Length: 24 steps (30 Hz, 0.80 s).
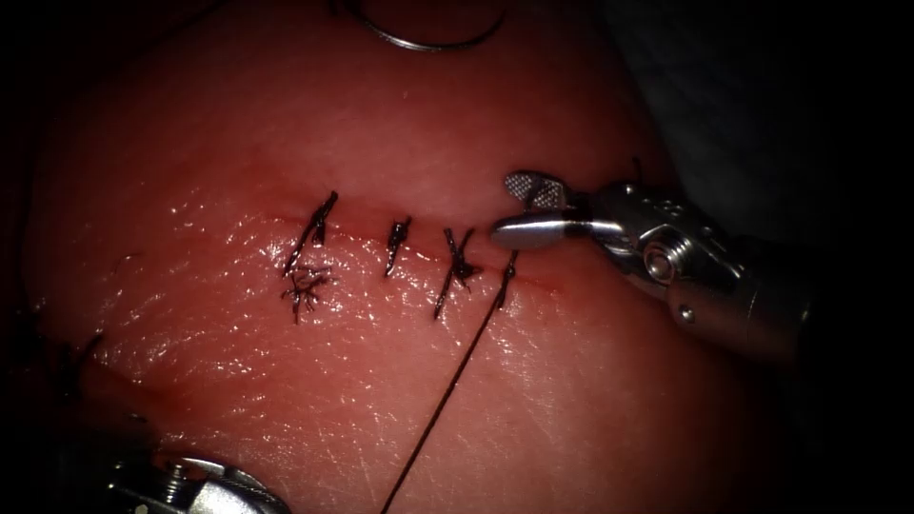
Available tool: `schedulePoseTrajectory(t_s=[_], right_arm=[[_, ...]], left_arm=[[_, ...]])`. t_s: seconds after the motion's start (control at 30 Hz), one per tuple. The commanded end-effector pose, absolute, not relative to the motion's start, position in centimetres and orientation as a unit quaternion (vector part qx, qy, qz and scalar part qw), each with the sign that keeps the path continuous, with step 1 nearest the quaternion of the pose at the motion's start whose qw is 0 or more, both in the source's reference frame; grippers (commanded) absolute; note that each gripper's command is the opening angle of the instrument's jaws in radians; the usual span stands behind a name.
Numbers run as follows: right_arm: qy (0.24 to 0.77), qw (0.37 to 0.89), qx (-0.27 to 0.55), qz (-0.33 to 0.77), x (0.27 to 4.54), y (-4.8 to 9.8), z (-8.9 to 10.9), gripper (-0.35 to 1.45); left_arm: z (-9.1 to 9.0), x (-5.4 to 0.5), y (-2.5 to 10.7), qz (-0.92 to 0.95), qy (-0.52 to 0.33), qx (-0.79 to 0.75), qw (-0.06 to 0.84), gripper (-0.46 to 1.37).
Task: Wound Closure
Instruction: Pull the right gripper up and the left gripper down to tighten the suture
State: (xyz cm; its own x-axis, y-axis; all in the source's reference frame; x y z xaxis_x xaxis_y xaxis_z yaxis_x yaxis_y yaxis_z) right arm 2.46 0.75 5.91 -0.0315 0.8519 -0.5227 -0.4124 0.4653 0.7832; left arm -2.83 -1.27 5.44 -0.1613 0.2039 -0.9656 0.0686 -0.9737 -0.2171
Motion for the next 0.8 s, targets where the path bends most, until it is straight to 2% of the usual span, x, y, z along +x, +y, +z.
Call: schedulePoseTrajectory(t_s=[0.03,0.17,0.6,0.8], right_arm=[[0.539,0.664,0.203,0.477,2.44,0.76,5.90,1.32],[0.541,0.660,0.201,0.481,2.34,0.82,5.83,1.28],[0.547,0.648,0.191,0.495,2.00,0.84,5.61,1.30],[0.540,0.646,0.173,0.512,2.03,0.77,5.50,1.39]], left_arm=[[5.43,-2.83,-1.24,0.755,-0.102,-0.646,0.044,-0.35],[5.42,-2.82,-1.11,0.756,-0.098,-0.646,0.046,-0.35],[5.44,-2.89,-0.85,0.758,-0.085,-0.646,0.043,-0.35],[5.48,-2.93,-0.72,0.758,-0.080,-0.646,0.044,-0.35]])
